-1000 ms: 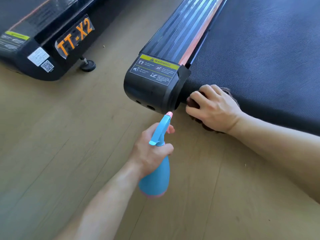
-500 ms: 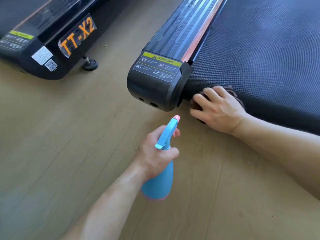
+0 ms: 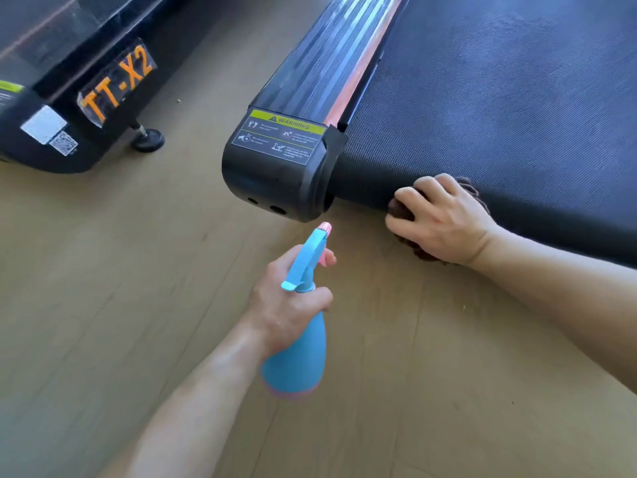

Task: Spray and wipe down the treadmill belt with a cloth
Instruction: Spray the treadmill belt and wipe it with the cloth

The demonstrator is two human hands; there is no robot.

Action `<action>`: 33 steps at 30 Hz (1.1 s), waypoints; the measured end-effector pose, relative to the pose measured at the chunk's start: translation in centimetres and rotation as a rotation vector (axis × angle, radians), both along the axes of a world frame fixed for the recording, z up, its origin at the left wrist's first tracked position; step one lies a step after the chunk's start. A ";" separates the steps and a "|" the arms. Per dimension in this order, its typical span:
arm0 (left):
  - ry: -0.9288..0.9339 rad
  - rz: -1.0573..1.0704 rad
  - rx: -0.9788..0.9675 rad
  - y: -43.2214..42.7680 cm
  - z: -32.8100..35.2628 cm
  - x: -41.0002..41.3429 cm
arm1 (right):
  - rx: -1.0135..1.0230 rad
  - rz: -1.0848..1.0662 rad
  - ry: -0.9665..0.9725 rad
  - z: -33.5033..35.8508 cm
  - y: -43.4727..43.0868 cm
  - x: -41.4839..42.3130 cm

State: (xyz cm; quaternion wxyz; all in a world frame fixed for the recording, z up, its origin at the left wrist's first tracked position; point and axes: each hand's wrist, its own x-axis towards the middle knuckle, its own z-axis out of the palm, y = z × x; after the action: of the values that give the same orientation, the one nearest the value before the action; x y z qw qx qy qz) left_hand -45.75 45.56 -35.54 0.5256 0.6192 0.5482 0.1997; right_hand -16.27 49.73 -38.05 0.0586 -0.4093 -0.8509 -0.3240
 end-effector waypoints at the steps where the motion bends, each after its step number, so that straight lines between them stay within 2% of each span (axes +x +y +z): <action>1: -0.001 0.005 0.001 0.0 -0.1 0.1 | 0.014 -0.017 0.048 0.1 1.0 -1.4; 5: -0.003 0.014 0.014 0.0 -0.1 1.3 | -0.033 -0.149 0.172 0.1 1.7 -2.7; 8: 0.011 -0.019 0.015 -0.1 0.4 2.7 | -0.013 -0.209 0.261 -0.4 -2.5 2.3; 13: -0.036 -0.070 0.015 -0.2 1.1 5.9 | -0.096 -0.400 0.385 0.6 -9.3 10.6; 16: -0.070 -0.083 0.019 -0.3 1.8 7.3 | -0.100 -0.511 0.514 0.8 -7.3 8.4; 18: -0.078 -0.088 0.024 -0.2 2.1 7.8 | -0.129 -0.512 0.591 1.3 -3.8 5.0; 23: -0.001 -0.146 0.048 0.4 3.5 8.5 | -0.254 -0.519 0.635 3.2 2.2 -0.4; 26: 0.005 -0.178 0.049 0.9 4.8 10.1 | -0.241 -0.544 0.635 3.0 -1.8 3.1; 28: 0.009 -0.227 0.028 0.9 5.4 12.0 | -0.207 -0.636 0.679 2.6 -6.5 7.5; 33: 0.009 -0.378 0.000 -0.6 5.3 16.1 | -0.022 -1.075 0.860 3.0 -16.6 18.1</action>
State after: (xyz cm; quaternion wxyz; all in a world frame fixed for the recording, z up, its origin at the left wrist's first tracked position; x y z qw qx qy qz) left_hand -29.69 44.93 -30.21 0.5513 0.7120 0.4244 0.0949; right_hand 1.86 33.17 -35.05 0.2178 -0.8674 -0.4341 -0.1083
